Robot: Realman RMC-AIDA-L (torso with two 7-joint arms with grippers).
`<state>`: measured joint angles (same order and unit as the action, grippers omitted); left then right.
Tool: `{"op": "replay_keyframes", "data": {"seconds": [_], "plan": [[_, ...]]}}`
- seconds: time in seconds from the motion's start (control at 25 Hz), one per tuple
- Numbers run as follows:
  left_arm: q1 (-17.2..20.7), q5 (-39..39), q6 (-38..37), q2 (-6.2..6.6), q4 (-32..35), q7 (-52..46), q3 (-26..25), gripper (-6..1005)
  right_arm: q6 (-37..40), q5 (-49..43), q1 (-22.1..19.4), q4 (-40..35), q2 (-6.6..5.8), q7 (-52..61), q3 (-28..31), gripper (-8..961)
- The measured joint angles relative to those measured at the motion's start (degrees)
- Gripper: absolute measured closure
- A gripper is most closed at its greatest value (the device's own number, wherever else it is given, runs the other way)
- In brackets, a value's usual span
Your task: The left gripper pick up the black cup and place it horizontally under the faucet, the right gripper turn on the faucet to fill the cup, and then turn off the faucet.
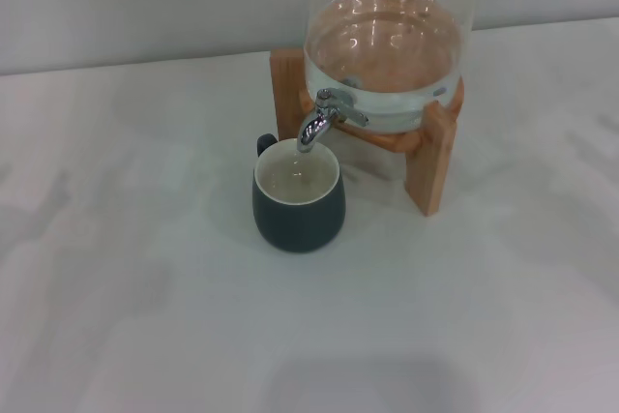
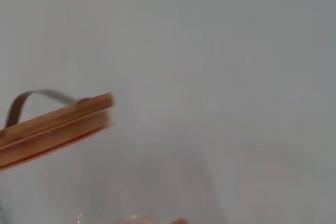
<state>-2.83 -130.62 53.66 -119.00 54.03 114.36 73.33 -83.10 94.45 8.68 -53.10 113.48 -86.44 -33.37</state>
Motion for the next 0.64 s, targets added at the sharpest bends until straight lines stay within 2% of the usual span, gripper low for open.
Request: {"op": "replay_keyframes", "data": {"seconds": [0.12,0.44,0.64], "plan": [[-0.1,0.1,0.1,0.00,-1.1,0.3,-1.0,157,-0.2,0.2,0.2,1.9,-0.02,-1.4,2.8,275],[-0.6,0.1,3.4,-0.05,-3.8,2.8,-2.9,155,-1.3,2.1,-0.2,3.2,1.05,-5.0,6.0,274],[-0.8,0.0,3.7,-0.01,-4.3,2.9,-3.1,155,-1.8,2.5,0.1,4.0,0.86,-5.6,6.3,274]]}}
